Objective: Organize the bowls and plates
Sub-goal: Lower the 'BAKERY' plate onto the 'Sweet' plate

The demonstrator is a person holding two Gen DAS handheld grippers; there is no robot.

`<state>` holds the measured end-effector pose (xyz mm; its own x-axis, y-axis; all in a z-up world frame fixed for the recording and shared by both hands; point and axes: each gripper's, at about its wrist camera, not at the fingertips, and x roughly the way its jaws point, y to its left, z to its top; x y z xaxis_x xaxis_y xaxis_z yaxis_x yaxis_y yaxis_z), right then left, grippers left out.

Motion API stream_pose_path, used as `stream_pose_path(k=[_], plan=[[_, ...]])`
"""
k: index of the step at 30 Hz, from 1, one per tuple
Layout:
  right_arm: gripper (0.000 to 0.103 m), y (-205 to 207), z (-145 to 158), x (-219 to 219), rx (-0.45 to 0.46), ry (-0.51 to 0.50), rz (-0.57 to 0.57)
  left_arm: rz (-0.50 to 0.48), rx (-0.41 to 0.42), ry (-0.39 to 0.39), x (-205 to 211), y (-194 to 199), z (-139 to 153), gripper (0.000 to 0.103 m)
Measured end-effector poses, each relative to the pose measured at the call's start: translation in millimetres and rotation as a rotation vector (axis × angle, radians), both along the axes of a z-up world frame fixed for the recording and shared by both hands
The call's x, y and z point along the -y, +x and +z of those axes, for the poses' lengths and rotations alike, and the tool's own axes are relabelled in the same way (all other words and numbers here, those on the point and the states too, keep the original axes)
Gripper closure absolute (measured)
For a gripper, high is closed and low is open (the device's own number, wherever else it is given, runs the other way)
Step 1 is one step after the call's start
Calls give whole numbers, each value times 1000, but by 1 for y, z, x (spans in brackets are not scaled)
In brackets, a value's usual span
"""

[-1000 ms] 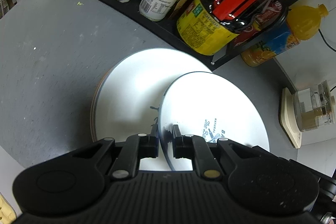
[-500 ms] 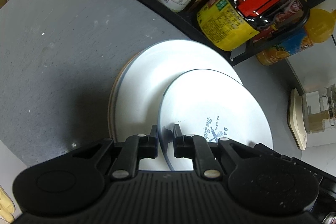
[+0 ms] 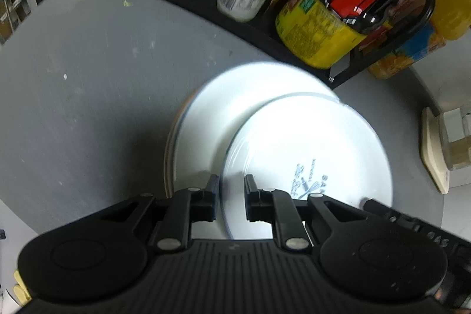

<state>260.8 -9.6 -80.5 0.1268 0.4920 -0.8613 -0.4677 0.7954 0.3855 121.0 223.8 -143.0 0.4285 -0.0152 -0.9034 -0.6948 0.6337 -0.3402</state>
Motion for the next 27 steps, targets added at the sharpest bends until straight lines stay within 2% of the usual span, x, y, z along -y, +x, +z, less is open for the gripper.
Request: stream_pose_path(k=[1,3,5,6,16,21,24,27], plan=[[98,0,0,0,-1,1,-1,2,12,7,-2,-2,5,86],[98,0,0,0,-1,1,-1,10,38,30,-7,-6,16,70],[98,0,-1,0,-4,0,-4,24,43,57,-11,-10,21,58],[98,0,-1,0,-5,-1,-5,32,45,70,-14,-12,23,55],[97,3,-5,-3,-8,-3,-4,27,17,42,-19,-5,4,54],[96,4,-7,-7,-12,-11,-5,11,11,78,-20,1,1,53],[91,5,-10,-9,-15,-19,-8,20,-25,49,-26,1,-8,53],[86,6,-13,-9,-21,-22,-12,18,-13,45,-28,-1,-12,53]])
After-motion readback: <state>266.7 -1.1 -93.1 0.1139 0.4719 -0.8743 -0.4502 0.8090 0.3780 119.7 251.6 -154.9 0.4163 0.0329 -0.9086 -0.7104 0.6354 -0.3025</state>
